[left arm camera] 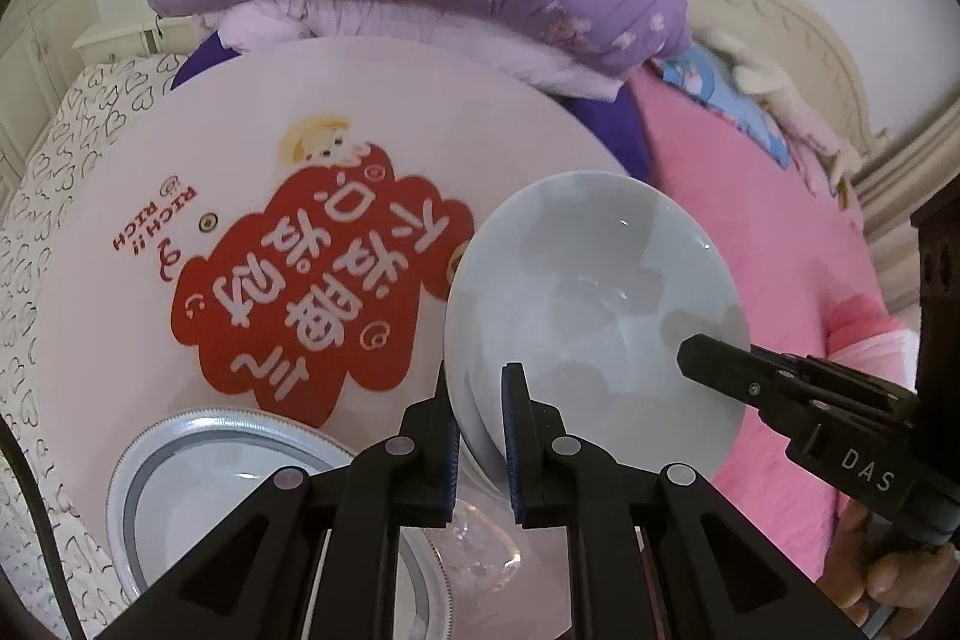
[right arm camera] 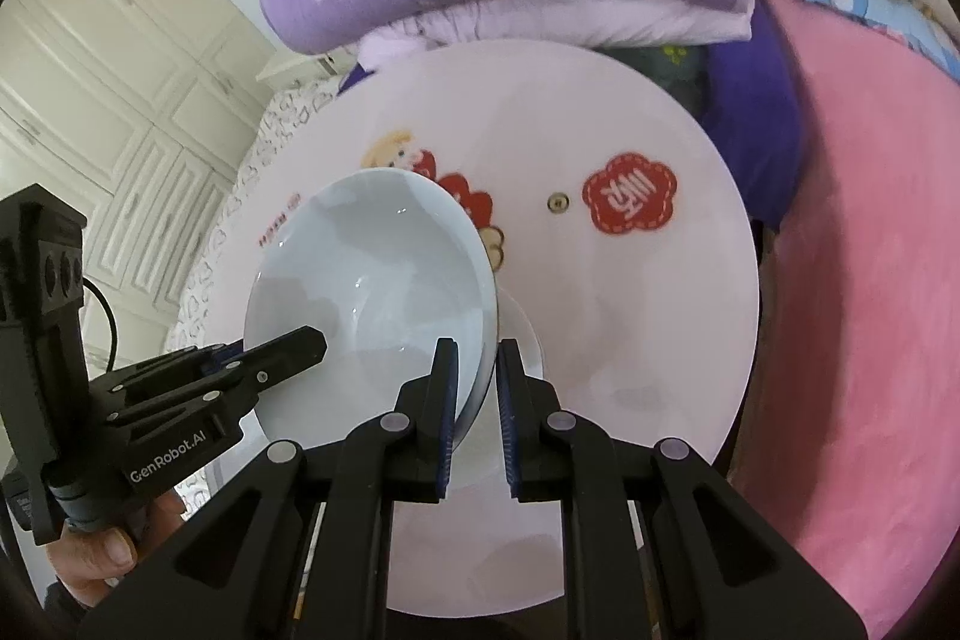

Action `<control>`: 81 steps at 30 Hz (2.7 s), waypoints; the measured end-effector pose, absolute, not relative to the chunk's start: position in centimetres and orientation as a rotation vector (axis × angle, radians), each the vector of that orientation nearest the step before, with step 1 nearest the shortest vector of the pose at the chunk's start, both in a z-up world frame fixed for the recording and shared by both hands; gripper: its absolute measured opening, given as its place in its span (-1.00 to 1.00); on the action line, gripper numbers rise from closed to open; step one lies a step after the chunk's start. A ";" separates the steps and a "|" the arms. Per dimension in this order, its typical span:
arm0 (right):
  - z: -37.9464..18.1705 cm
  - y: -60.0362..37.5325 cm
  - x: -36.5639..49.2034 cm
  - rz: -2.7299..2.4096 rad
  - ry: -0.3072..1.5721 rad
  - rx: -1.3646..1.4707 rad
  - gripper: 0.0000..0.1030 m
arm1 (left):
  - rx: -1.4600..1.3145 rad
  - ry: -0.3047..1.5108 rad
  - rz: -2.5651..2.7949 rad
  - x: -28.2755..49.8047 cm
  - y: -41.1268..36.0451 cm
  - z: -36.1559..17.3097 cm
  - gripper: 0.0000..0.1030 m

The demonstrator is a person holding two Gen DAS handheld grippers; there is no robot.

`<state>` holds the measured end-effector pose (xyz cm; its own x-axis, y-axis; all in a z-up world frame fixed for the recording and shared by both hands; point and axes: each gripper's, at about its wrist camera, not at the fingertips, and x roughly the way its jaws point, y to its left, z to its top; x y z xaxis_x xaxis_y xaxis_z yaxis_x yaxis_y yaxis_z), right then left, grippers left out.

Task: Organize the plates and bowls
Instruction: 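Lift and carry the held bowl with both grippers over the stack, then lower the bowl onto the nested bowls and open both grippers, then move both open grippers around the rim of the bowl stack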

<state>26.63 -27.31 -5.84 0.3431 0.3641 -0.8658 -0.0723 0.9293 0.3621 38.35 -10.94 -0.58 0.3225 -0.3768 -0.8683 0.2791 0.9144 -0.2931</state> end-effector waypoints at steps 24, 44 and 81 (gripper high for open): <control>-7.7 -26.9 26.6 0.289 1.255 0.237 -0.69 | -0.026 1.179 -0.423 37.7 -12.0 -2.3 -0.80; -6.3 -28.1 26.9 0.268 1.182 0.275 0.88 | 0.012 1.150 -0.401 37.1 -12.0 -2.3 0.23; -9.0 -31.1 28.0 0.288 1.154 0.402 0.99 | -0.171 1.143 -0.434 40.3 -8.6 -3.9 0.95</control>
<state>28.00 -31.09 -9.04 0.3807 0.4211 -0.8232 -0.0151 0.8930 0.4498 40.27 -8.56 -3.92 0.3428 -0.4173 -0.8416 0.2458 0.9046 -0.3484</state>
